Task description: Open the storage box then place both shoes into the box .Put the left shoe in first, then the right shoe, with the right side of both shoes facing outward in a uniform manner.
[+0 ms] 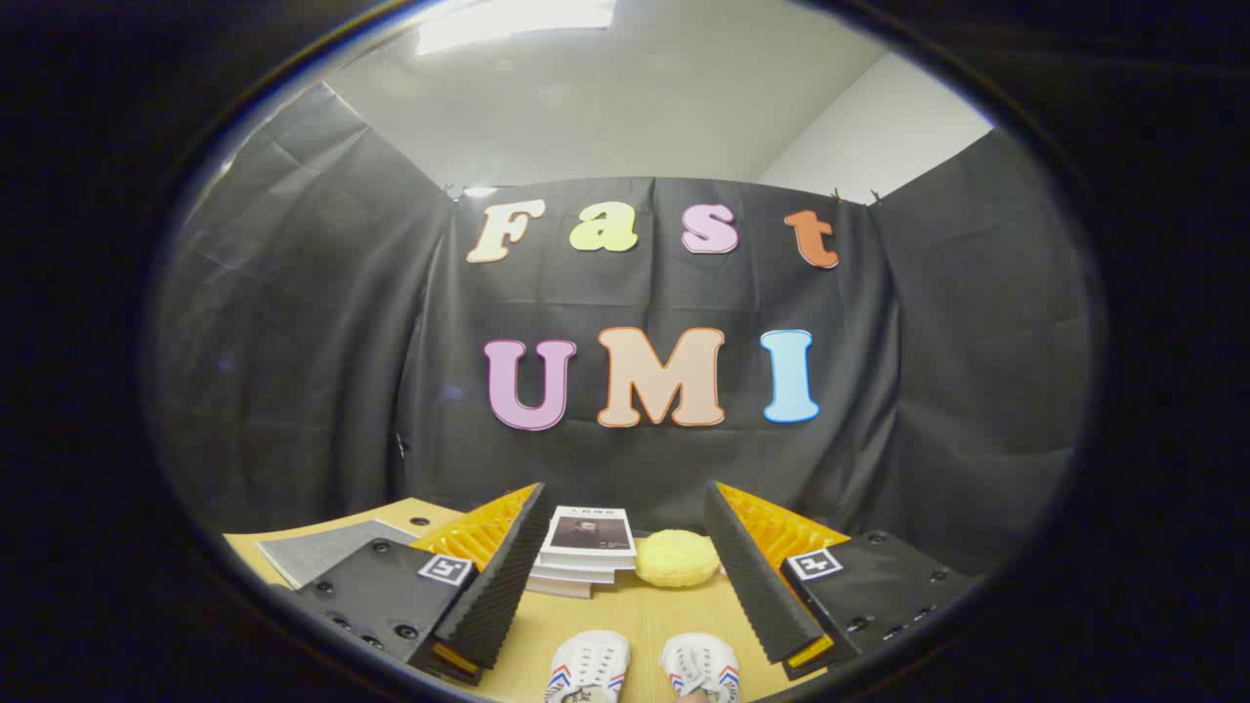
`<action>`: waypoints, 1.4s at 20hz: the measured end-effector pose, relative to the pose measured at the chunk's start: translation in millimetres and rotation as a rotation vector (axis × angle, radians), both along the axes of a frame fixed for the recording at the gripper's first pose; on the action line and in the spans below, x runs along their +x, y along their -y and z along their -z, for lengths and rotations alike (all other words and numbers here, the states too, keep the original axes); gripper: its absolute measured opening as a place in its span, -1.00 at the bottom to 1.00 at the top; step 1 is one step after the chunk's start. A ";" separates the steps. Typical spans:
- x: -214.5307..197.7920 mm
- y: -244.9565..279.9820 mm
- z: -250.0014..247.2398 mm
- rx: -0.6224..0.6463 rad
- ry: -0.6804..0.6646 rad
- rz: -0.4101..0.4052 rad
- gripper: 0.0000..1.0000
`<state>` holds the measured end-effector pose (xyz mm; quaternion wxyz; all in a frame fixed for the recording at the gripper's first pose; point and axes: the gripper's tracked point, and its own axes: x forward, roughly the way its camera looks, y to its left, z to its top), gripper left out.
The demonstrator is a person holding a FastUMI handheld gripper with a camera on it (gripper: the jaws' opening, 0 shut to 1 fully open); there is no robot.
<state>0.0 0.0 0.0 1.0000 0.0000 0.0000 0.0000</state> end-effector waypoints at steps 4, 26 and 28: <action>-2.4 6.3 -4.5 0.018 0.006 -0.007 1.00; 7.7 5.7 14.0 0.025 -0.025 -0.057 1.00; 8.2 1.3 18.2 0.035 -0.033 -0.072 1.00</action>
